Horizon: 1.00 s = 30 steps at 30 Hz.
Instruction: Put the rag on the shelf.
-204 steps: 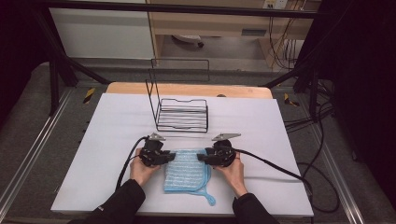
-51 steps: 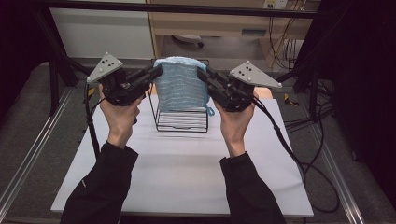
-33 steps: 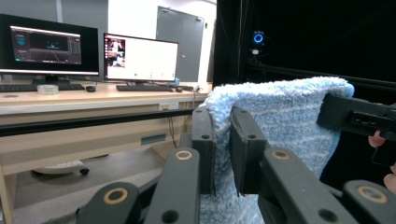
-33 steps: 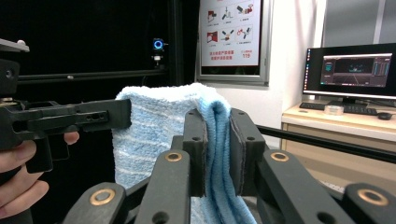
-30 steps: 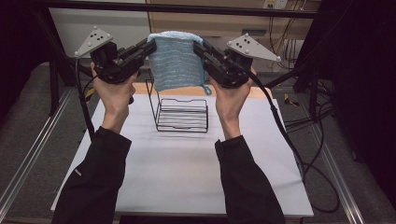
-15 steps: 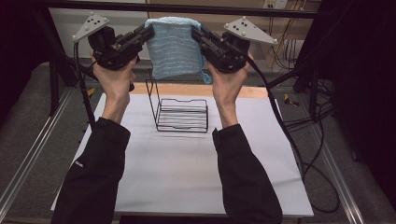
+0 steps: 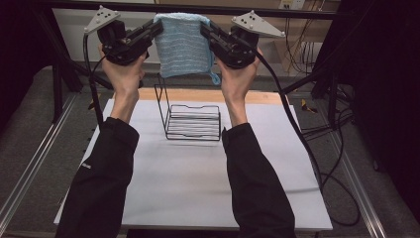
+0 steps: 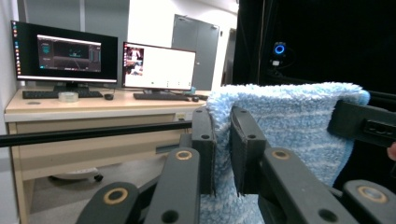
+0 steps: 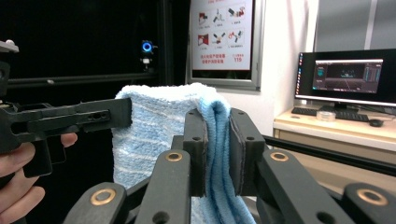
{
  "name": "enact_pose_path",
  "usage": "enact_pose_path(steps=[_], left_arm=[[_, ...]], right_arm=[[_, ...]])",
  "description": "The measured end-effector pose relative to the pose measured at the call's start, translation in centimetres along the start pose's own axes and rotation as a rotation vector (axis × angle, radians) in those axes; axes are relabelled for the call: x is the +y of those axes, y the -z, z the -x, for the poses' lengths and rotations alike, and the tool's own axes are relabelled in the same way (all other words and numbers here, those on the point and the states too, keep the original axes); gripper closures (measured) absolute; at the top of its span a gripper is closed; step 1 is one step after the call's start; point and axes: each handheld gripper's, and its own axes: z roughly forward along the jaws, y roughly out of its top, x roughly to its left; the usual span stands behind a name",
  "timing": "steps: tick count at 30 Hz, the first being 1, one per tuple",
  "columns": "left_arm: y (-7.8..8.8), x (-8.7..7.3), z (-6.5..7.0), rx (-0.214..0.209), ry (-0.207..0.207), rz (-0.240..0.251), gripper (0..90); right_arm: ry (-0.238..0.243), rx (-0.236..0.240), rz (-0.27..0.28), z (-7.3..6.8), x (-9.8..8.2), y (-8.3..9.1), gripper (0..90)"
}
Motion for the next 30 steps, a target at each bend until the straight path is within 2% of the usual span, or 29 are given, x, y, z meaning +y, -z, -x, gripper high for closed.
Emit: enact_pose_path(steps=[2, 4, 10, 16, 18, 22, 25, 28, 30], left_arm=[[-0.4, -0.3, -0.4, -0.001, 0.004, -0.006, 80.7], [-0.7, -0.7, -0.7, -0.007, 0.03, -0.007, 80.6], [-1.6, -1.7, -1.3, 0.009, 0.02, -0.045, 80.7], [-2.2, -2.3, -1.7, 0.008, -0.014, -0.085, 80.6], [-2.2, -2.2, -1.6, 0.0, -0.004, -0.079, 80.7], [-1.9, -2.0, -1.3, -0.001, -0.022, -0.083, 80.6], [-2.1, -2.4, -1.1, -0.006, -0.011, -0.089, 80.7], [-2.3, -3.1, -0.9, -0.006, -0.034, -0.1, 80.6], [-2.4, -3.5, -0.9, -0.017, -0.028, -0.095, 80.7]], right_arm=[[-0.006, -0.005, -0.013, 0.1, -0.3, -0.3, 79.3], [-0.012, -0.006, -0.023, 0.3, -0.5, -0.6, 79.4], [-0.026, -0.017, -0.047, 0.8, -1.7, -1.3, 79.4], [-0.043, -0.025, -0.075, 1.6, -2.8, -1.6, 79.3], [-0.06, -0.025, -0.076, 1.7, -2.9, -1.7, 79.4], [-0.056, -0.026, -0.08, 1.8, -2.9, -1.5, 79.4], [-0.072, -0.027, -0.081, 2.1, -3.2, -1.4, 79.3], [-0.063, -0.037, -0.098, 2.2, -3.6, -1.3, 79.4], [-0.062, -0.04, -0.104, 2.6, -4.0, -1.0, 79.4]])
